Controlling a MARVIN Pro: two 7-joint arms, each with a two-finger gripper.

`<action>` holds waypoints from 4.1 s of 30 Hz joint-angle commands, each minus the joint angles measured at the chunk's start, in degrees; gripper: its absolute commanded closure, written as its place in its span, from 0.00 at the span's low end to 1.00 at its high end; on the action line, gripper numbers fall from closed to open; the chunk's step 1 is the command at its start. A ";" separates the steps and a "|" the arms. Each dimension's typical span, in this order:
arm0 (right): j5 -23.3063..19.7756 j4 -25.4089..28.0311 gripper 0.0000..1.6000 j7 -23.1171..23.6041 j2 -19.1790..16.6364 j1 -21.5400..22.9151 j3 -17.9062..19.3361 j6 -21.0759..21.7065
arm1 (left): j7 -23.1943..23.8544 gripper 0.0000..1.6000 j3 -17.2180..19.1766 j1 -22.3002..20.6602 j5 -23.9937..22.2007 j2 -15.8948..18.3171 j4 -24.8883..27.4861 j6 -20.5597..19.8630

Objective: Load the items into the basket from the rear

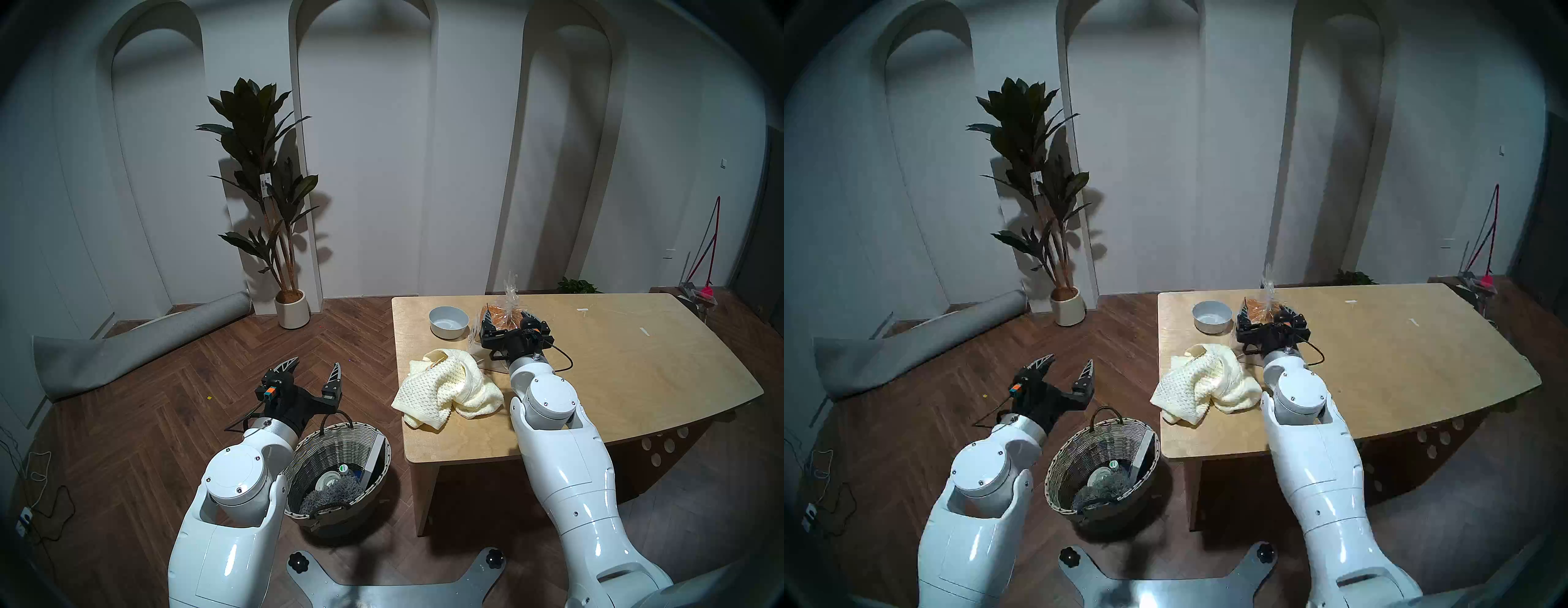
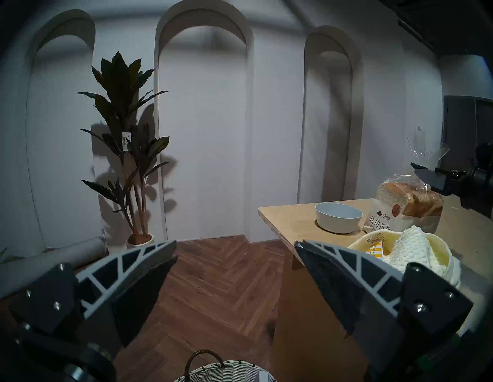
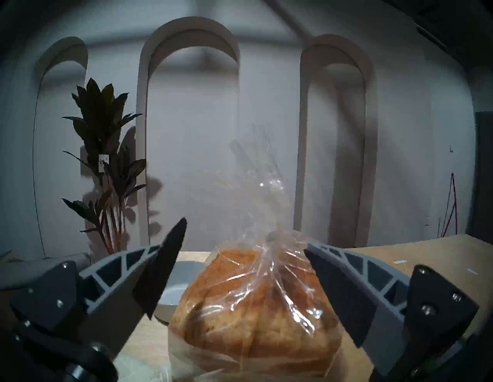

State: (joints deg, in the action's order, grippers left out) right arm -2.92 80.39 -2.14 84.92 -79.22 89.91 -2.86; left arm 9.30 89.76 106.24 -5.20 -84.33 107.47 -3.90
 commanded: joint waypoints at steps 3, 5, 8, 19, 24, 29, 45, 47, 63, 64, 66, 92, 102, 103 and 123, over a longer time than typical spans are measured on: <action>2.33 -5.82 0.00 -3.92 1.39 8.99 -0.49 -3.84 | -0.82 0.00 -0.35 -0.97 0.56 -0.26 1.30 0.20; 2.58 -6.51 0.00 -4.33 1.49 9.41 -0.55 -4.05 | -0.92 0.00 -0.39 -0.96 0.63 -0.26 1.31 0.20; 2.94 -8.70 0.00 -5.28 1.84 10.90 -0.66 -4.82 | -1.14 0.00 -0.49 -0.96 0.80 -0.27 1.33 0.21; 4.81 -18.68 0.00 -8.68 2.74 17.74 -1.40 -8.17 | -1.93 0.00 -1.13 -1.12 1.49 -0.34 1.38 0.15; 5.81 -21.98 0.00 -9.94 2.72 18.93 -1.68 -10.04 | -2.33 0.00 -1.34 -1.12 1.69 -0.44 1.38 0.15; 6.69 -27.69 0.90 -11.31 2.63 21.85 -1.95 -12.80 | -2.68 0.00 -1.62 -1.04 1.85 -0.53 1.39 0.08; 7.16 -29.60 1.00 -13.60 0.81 27.82 -0.51 -18.78 | -3.72 0.00 -2.11 -1.09 2.20 -0.69 1.15 0.08; 7.52 -27.83 1.00 -13.17 0.50 28.04 -0.75 -19.47 | -3.76 0.00 -2.20 -1.14 2.17 -0.68 1.04 0.09; 6.73 -19.78 1.00 -12.01 4.67 32.55 -3.44 -23.98 | -4.08 0.00 -2.26 -1.16 1.93 -0.62 0.72 0.32; 6.53 -19.34 1.00 -11.75 5.39 32.45 -3.92 -24.15 | -4.10 0.00 -2.24 -1.15 1.88 -0.65 0.72 0.37; 6.10 -18.08 1.00 -11.26 6.51 31.87 -4.78 -24.16 | -4.12 0.00 -2.20 -1.12 1.78 -0.68 0.74 0.44; -6.44 -7.75 1.00 -7.08 14.60 13.63 -24.56 -19.34 | -9.65 0.00 4.25 5.02 0.89 -1.90 4.23 4.31; -11.25 -15.17 1.00 -12.62 17.14 16.53 -31.65 -18.56 | -10.66 0.00 4.70 6.69 0.97 -2.33 4.99 5.96; -11.63 -15.96 1.00 -13.17 17.54 16.95 -32.03 -18.30 | -10.72 0.00 4.68 6.75 1.01 -2.34 5.02 6.06; -16.64 -32.15 1.00 -21.09 24.53 24.31 -35.31 -12.12 | -14.29 0.00 5.31 7.05 3.92 -2.90 6.10 7.58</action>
State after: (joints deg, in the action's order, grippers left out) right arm -19.53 48.69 -22.95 104.94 -59.95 55.71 -14.54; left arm -4.44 95.06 114.04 -1.78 -87.09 112.04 2.58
